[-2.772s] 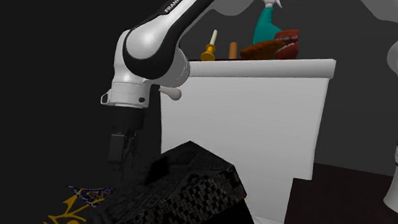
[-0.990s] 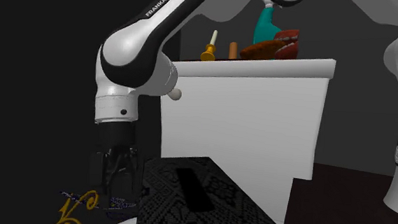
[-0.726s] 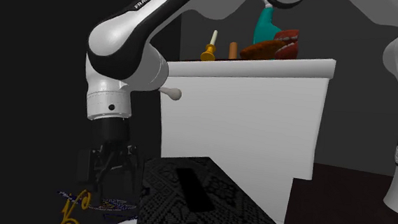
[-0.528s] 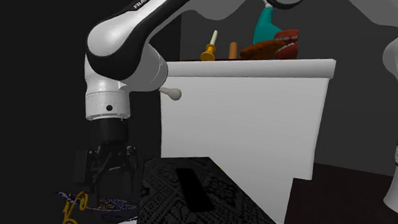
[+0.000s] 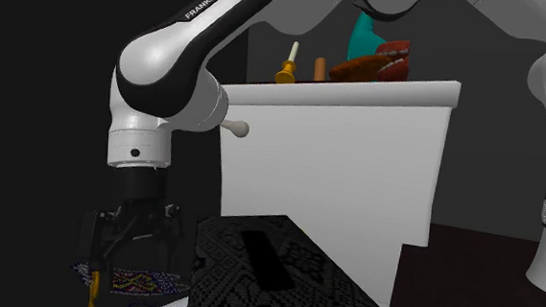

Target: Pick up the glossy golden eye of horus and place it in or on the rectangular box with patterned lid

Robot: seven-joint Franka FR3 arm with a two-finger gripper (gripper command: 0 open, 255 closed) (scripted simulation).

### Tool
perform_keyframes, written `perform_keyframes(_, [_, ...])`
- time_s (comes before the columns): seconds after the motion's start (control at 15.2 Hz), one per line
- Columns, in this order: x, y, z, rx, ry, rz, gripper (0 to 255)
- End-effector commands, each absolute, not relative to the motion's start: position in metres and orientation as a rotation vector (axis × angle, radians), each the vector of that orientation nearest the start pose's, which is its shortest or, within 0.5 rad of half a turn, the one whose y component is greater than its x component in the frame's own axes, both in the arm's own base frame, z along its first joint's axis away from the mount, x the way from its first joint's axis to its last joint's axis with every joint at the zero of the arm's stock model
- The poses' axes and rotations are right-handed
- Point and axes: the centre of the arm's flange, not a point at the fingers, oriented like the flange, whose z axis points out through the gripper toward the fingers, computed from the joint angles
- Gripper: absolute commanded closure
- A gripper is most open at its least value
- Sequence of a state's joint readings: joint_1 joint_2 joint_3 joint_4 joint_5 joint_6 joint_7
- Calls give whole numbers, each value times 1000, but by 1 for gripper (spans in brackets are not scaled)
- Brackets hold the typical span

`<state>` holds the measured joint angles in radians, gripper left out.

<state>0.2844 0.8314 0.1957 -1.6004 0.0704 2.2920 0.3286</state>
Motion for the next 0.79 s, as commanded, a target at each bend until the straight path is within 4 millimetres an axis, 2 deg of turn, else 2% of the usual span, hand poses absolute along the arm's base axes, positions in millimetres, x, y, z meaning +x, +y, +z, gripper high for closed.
perform_keyframes(0.0, [603, 292, 116, -2961, -358, 302, 0])
perform_keyframes(0.07, [600, 293, 116, -2961, -359, 302, 255])
perform_keyframes(0.2, [603, 286, 119, -2961, -360, 301, 255])
perform_keyframes(0.59, [600, 292, 124, -2961, -361, 301, 255])
perform_keyframes(0.66, [604, 296, 138, -2986, -174, 285, 255])
perform_keyframes(0.73, [604, 296, 138, -2986, -174, 285, 0])
